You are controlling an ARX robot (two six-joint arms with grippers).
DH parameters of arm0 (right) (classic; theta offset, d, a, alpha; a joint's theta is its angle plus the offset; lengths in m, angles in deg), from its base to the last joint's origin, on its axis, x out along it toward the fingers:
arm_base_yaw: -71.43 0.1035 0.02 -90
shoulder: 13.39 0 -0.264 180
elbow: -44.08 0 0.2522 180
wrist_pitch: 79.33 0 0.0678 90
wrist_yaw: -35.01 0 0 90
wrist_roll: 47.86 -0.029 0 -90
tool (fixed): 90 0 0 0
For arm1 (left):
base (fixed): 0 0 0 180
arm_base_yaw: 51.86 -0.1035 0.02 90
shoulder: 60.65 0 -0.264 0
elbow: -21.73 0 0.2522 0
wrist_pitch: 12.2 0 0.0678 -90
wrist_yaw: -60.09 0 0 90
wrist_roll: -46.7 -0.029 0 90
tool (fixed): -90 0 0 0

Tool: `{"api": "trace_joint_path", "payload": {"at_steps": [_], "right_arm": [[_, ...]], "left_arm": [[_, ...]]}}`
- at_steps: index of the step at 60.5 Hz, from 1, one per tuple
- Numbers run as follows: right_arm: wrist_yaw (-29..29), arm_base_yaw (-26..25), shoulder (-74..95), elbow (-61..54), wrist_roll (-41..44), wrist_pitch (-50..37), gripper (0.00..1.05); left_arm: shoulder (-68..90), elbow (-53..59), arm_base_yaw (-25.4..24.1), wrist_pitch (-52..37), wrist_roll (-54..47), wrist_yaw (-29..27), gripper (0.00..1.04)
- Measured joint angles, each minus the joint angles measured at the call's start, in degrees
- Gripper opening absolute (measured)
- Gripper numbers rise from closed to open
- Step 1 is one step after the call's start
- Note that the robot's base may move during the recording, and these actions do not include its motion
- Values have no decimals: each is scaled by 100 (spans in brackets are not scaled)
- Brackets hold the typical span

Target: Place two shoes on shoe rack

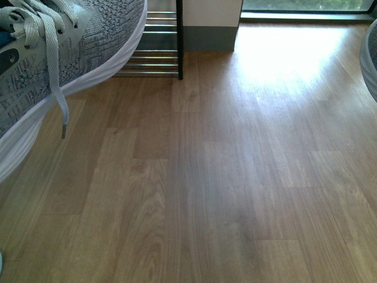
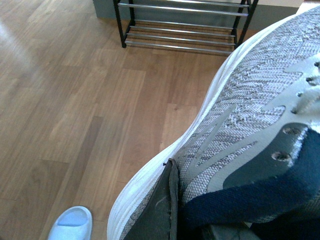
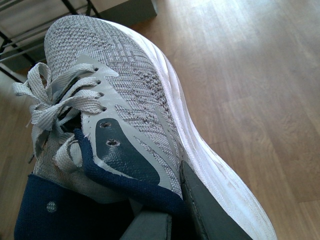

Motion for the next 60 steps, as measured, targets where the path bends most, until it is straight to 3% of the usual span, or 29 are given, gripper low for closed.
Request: {"api": "trace_joint_path", "payload": {"at_steps": [60], "right_arm": [[0,-9,2,-13,-2,4,1]], "left_arm": [[13,2,13,0,-9,-20,2]]}}
